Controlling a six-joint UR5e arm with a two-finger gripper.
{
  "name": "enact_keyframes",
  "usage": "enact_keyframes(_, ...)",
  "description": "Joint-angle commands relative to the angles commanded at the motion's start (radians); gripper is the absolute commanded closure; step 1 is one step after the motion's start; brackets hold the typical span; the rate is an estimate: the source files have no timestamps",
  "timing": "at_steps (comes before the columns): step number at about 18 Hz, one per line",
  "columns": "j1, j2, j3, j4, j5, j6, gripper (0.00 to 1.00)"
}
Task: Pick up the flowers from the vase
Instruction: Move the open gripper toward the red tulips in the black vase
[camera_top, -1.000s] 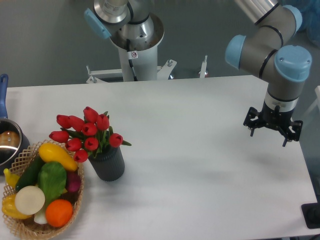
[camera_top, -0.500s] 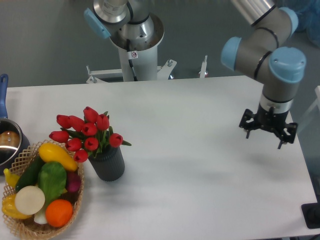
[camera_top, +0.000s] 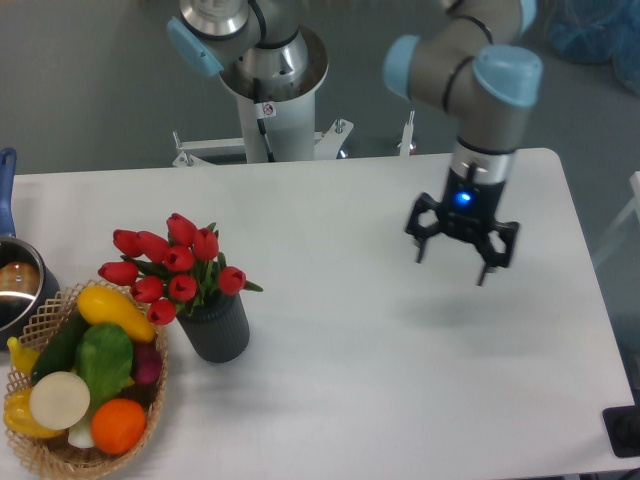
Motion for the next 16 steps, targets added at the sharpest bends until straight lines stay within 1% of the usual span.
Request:
enact_keyframes(2, 0.003, 0.025, -0.041, -0.003, -0.063, 0.006, 0.00)
enact_keyframes(5, -0.005, 0.097, -0.097, -0.005, -0.068, 0.000, 0.00)
enact_keyframes(6, -0.008, 0.103, -0.100, -0.006, -0.063, -0.003, 0.00)
enact_keyframes(9, -0.060, 0.106, -0.100, -0.006, -0.071, -0.015, 0.00)
enact_keyframes(11, -0.077, 0.106, -0.098, -0.005, -0.071, -0.043, 0.00)
enact_keyframes(12, -0.089, 0.095, -0.091, -0.003, -0.082, -0.050, 0.00)
enact_keyframes(14, -0.144, 0.065, -0.074, -0.002, -0.137, -0.050, 0.00)
enact_keyframes(16, -0.155, 0.054, -0.066, -0.002, -0.206, -0.053, 0.00)
